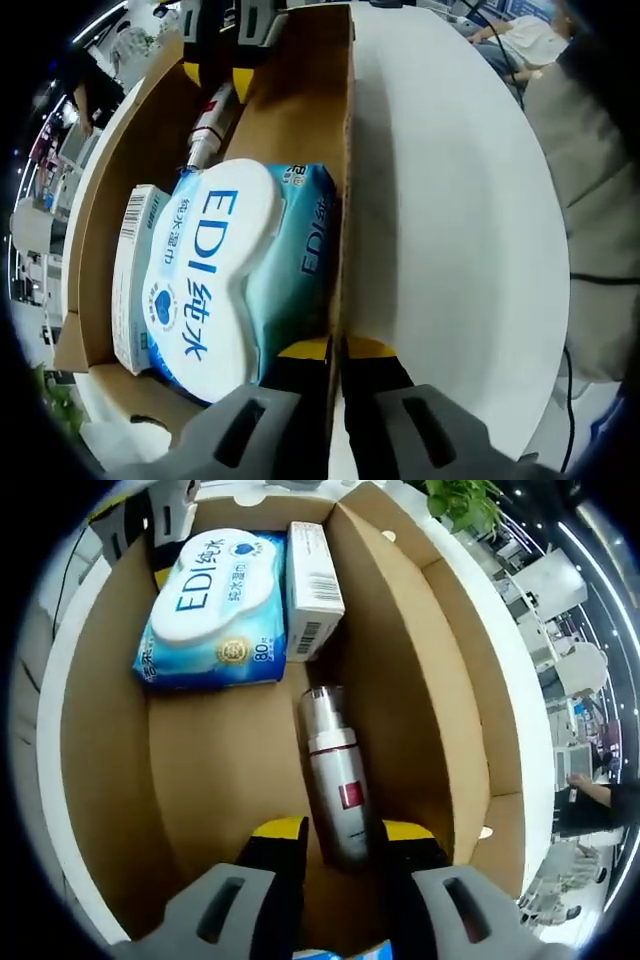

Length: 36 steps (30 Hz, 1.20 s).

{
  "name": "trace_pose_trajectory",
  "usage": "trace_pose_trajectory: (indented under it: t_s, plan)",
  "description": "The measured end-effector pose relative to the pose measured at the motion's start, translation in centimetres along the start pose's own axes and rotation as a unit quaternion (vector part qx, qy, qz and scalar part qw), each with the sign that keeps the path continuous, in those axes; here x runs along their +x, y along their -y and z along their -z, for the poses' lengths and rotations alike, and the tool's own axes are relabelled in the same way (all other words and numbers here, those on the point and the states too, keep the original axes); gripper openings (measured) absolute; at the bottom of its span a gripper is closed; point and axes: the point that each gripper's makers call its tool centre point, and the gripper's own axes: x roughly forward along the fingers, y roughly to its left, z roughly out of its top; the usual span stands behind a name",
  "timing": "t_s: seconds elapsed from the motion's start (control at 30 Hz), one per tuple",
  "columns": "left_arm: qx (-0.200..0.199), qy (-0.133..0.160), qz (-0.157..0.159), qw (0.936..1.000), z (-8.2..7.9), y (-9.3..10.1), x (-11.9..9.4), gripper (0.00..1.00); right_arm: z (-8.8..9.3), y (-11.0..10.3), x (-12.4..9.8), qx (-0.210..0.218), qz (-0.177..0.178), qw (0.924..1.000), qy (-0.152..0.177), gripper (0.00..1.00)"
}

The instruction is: Operate the shoe box by opening the lid, removing the specified soft item, and placing it in the target area until the item is outside and the box remains undamaged.

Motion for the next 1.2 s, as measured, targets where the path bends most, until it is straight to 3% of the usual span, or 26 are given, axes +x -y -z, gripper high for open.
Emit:
trace_pose_trajectory:
  t_s: [0.43,0.57,0.77,0.9,1.1,1.2]
  plan:
    - [0.002,0.0,0.0,1.0,0.0,0.0,0.0,0.01,0.0,0.1,0.7,-0.035,-0.013,0.9991,-0.023,0.19]
    - [0.003,0.0,0.001,1.0,0.0,0.0,0.0,0.01,-0.4,-0.2,0.4,-0.024,-0.023,0.9992,-0.022,0.18]
    - [0.002,0.0,0.002,1.0,0.0,0.0,0.0,0.01,-0.3,-1.0,0.1,0.025,-0.044,0.9986,-0.016,0.17]
    - [0.006,0.001,0.001,1.0,0.0,0.0,0.0,0.01,-0.3,-2.3,-0.6,0.091,-0.069,0.9932,-0.023,0.17]
    - [0.008,0.002,0.0,1.0,0.0,0.0,0.0,0.01,0.2,-4.0,-1.3,0.127,-0.087,0.9872,-0.043,0.17]
    - [0.008,0.002,0.002,1.0,0.0,0.0,0.0,0.01,0.7,-5.1,-1.8,0.161,-0.1,0.9801,-0.059,0.17]
